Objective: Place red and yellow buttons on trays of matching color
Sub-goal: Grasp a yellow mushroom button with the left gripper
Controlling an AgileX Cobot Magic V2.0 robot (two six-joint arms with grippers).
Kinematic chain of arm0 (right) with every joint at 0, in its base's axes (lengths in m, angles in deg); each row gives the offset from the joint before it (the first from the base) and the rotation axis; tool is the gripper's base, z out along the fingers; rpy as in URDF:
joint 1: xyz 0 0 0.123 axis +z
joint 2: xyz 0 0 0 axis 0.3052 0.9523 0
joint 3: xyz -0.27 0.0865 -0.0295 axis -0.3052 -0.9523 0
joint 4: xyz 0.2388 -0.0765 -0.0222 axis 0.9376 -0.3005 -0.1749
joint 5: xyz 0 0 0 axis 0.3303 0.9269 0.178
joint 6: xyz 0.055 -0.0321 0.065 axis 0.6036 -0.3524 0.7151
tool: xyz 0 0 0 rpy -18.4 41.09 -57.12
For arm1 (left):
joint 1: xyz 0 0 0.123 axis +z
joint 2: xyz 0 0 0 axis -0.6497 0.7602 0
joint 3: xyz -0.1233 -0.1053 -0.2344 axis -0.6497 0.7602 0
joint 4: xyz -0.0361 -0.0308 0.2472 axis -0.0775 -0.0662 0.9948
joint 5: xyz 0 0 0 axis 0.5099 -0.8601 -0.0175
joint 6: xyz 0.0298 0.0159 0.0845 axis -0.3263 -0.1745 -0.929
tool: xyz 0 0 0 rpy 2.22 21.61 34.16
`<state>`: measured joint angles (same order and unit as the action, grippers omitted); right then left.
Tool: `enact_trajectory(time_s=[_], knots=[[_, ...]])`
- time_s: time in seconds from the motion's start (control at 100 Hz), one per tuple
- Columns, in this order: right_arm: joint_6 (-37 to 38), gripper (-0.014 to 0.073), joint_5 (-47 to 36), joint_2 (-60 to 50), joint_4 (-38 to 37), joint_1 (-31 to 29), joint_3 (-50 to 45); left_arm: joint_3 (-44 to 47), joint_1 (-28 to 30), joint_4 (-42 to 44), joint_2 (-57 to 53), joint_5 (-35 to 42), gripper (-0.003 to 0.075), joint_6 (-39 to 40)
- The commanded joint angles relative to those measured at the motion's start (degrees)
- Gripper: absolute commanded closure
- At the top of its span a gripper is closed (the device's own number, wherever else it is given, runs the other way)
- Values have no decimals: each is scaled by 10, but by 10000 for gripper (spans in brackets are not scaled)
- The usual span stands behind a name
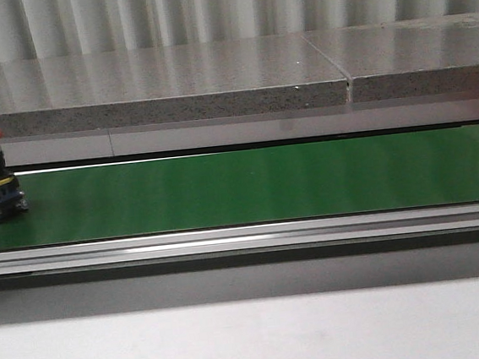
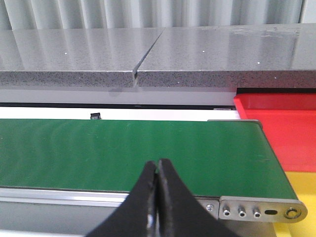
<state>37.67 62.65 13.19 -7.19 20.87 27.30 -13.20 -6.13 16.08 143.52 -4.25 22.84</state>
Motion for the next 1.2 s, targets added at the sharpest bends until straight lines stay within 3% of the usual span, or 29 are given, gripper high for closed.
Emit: enact_trajectory(time_s=[0.0, 0.33, 0.62, 0.74, 0.91, 1.01, 1.19], knots=[[-2, 661, -46, -9, -4, 1, -1, -30, 2, 1, 12, 30, 101, 7], [-2, 661, -46, -9, -4, 1, -1, -111, 2, 2, 85, 34, 101, 7], [-2, 661, -46, -9, -4, 1, -1, -121, 2, 2, 125, 35, 118, 7], [-2, 661, -46, -9, -4, 1, -1, -121, 2, 2, 129, 35, 246, 7], [-2, 661, -46, -9, -4, 1, -1, -121, 2, 2, 129, 34, 587, 7], [-2, 661, -46, -9, -4, 1, -1, -121, 2, 2, 129, 26, 743, 7], [-2, 661, -46, -9, -4, 1, -1, -121, 2, 2, 104, 0, 740, 7]])
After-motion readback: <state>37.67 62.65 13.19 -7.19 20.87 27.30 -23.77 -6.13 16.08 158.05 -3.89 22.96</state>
